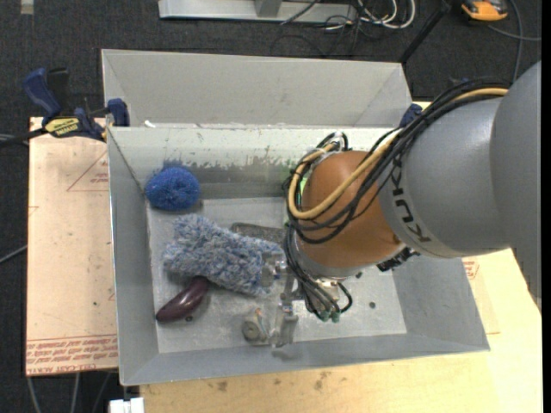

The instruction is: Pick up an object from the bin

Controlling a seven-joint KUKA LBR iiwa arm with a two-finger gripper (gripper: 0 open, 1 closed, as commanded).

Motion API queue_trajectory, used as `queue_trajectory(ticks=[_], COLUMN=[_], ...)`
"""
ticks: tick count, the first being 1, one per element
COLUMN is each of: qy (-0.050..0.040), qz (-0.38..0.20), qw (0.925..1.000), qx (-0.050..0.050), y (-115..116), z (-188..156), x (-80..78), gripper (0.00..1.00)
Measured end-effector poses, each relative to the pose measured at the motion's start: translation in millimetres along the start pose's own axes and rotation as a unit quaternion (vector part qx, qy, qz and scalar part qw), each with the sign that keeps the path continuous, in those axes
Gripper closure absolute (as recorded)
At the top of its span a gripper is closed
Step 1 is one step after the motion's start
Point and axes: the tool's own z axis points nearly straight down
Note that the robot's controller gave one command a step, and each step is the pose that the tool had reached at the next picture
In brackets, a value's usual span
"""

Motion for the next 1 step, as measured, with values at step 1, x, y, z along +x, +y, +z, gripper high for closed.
queue_trajectory(ticks=[1], qy=[-0.0036], qz=[0.001], qw=[1.0000], qx=[0.000], y=[-0.4], z=[-4.3], x=[-1.8], gripper=[0.00])
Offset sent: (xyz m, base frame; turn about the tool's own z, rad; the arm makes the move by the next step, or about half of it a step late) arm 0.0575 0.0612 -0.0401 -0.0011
